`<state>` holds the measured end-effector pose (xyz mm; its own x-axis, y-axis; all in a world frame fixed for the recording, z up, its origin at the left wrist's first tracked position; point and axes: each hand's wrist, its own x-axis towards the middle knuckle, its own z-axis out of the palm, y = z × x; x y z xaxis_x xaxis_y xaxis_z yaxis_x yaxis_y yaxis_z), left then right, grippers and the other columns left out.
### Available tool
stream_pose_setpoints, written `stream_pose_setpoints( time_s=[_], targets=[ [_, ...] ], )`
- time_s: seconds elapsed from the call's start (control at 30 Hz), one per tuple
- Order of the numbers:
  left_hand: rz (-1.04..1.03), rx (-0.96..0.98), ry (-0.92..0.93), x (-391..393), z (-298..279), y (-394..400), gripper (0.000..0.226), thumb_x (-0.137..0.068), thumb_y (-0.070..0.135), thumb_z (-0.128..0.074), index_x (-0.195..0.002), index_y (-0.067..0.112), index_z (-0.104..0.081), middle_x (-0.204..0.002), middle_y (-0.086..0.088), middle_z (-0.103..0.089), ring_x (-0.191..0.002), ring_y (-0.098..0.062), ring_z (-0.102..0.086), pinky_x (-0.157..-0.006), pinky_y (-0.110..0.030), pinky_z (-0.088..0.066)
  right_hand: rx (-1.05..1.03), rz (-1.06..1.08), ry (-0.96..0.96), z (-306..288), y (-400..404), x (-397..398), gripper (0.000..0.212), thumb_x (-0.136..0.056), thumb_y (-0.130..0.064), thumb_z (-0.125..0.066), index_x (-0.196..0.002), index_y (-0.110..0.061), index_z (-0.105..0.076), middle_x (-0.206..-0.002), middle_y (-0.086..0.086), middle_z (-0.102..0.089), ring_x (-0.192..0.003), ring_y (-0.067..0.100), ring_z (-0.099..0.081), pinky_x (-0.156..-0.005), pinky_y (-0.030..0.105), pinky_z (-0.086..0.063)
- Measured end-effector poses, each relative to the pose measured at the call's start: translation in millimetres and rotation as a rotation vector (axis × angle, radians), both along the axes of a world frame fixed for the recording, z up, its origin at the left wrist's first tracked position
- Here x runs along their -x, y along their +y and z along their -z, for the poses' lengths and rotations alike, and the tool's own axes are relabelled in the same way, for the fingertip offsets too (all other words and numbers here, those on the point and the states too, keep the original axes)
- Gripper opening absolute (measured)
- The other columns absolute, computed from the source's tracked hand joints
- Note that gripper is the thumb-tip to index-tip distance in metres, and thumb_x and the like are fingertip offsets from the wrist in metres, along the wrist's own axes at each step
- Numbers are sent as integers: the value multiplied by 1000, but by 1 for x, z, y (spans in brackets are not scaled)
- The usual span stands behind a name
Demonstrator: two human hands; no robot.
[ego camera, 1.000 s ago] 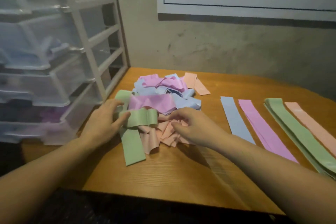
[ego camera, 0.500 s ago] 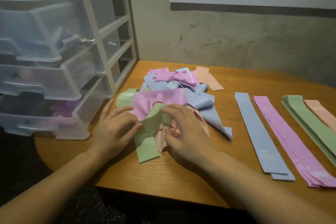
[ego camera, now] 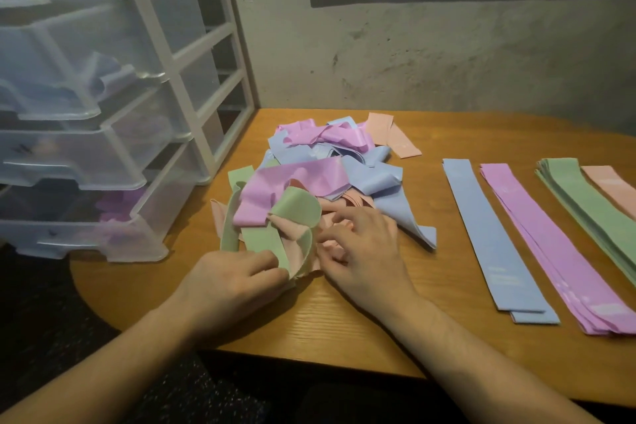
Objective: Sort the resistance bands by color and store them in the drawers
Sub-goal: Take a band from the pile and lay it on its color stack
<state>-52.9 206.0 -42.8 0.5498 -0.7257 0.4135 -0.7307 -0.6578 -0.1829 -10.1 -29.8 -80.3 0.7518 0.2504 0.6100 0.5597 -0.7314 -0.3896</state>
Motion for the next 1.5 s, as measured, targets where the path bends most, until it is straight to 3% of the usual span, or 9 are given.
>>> stream_pose_setpoints(
  time_s=[0.23, 0.37, 0.53, 0.63, 0.73, 0.83, 1.0, 1.23, 1.5],
  targets=[
    [18, -117, 52, 11, -4, 0, 61, -65, 31, -88, -116, 22, -55, -107, -3, -61, -67, -11, -62, -43, -17, -47, 34, -202, -54, -7, -2, 8, 61, -86, -25, -69, -140, -33, -42, -147, -4, -46, -141, 20, -41, -112, 55, -31],
    [42, -107, -45, 17, -5, 1, 70, -60, 29, -93, -117, 19, -52, -119, -2, -48, -75, -15, -68, -45, -22, -53, 98, -167, -45, -6, -1, 7, 31, -92, -32, -66, -122, -38, -59, -142, -10, -53, -144, 15, -37, -114, 59, -27],
    [-184, -88, -142, 26, -6, -4, 22, -97, 42, -53, -116, 35, -46, -108, 20, -70, -77, 5, -66, -53, -10, -52, 138, -132, -150, -8, -4, 12, 9, -88, -33, -69, -94, -27, -69, -140, -5, -57, -141, 21, -42, -113, 62, -26],
    [-36, -10, 9, 29, -8, -5, 35, -80, 26, -69, -110, 22, -53, -122, -4, -64, -73, -12, -64, -44, -17, -48, -7, -147, -99, -14, -8, 18, 11, -86, -30, -67, -97, -25, -68, -128, -13, -63, -136, 9, -46, -118, 58, -20],
    [-125, 52, 125, 34, -9, -13, 29, -88, 33, -52, -115, 27, -55, -133, 3, -53, -74, -6, -59, -46, -13, -41, -168, -137, -69, -15, -14, 21, 13, -86, -31, -64, -94, -21, -65, -106, -10, -68, -114, 8, -59, -118, 49, -26],
    [-203, 89, 276, 39, -10, -23, 34, -89, 46, -52, -121, 36, -55, -138, 14, -49, -84, 6, -49, -53, -9, -44, -300, -168, -2, -14, -21, 29, 9, -88, -22, -67, -92, -18, -60, -91, -14, -62, -91, 6, -58, -91, 37, -47],
    [-223, 358, 387, 36, -19, -44, 38, -95, 66, -35, -110, 38, -56, -130, 26, -45, -103, 9, -50, -69, -10, -44, -555, -235, 155, -31, -31, 44, 51, -97, -14, -62, -121, -57, -47, -121, -36, -56, -116, -2, -60, -72, 26, -60],
    [-392, 613, 501, 12, -23, -58, 12, -97, 35, -61, -107, 32, -57, -107, 22, -55, -106, -2, -54, -82, -28, -55, -812, -203, 171, -56, -35, 43, 36, -102, 3, -47, -107, -28, -65, -101, -26, -62, -101, 7, -58, -68, 30, -52],
    [-562, 486, 625, -17, -38, -59, 57, -89, 53, -66, -139, 31, -50, -137, 12, -47, -128, -12, -41, -105, -35, -42, -1135, -197, 486, -69, -43, 42, 34, -104, -1, -41, -94, -20, -68, -94, -17, -68, -96, 8, -61, -71, 25, -53]
  ],
)
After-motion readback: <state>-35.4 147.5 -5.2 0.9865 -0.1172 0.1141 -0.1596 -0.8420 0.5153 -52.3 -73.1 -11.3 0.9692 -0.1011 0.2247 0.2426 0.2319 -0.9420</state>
